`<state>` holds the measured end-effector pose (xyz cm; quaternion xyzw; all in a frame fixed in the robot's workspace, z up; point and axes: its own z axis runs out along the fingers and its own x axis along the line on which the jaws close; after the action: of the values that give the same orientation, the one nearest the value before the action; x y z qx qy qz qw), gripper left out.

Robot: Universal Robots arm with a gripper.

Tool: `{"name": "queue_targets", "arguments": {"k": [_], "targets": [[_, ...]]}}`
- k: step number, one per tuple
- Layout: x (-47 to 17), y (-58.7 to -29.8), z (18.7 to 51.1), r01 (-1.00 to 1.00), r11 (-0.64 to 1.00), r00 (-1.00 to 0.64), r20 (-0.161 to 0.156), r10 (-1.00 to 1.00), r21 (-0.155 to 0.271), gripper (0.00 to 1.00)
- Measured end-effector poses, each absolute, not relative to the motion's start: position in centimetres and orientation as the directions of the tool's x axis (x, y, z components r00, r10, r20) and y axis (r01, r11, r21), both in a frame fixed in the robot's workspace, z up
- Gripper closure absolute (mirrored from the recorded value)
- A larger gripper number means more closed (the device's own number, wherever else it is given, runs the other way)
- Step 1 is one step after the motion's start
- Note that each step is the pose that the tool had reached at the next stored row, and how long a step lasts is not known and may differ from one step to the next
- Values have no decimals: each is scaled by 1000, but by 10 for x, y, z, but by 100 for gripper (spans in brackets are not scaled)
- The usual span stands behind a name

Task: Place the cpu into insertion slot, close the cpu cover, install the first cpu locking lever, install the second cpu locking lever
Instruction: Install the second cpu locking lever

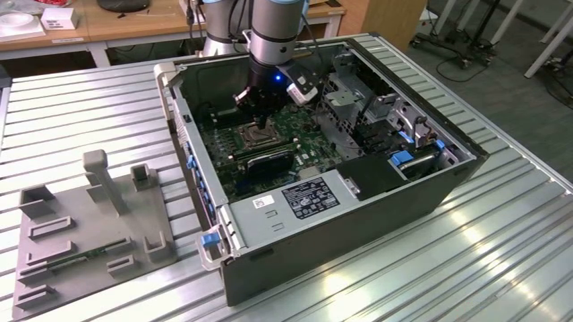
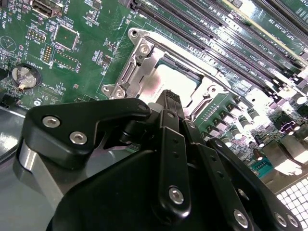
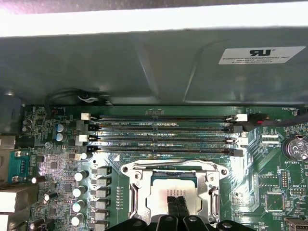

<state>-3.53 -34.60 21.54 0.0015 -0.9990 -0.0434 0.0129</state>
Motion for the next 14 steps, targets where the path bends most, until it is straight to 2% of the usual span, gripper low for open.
{"name": "queue_targets", "arguments": {"k": [14], "targets": [[-35,-346,227,-2,996,-1000,26,-4,87,89]]}}
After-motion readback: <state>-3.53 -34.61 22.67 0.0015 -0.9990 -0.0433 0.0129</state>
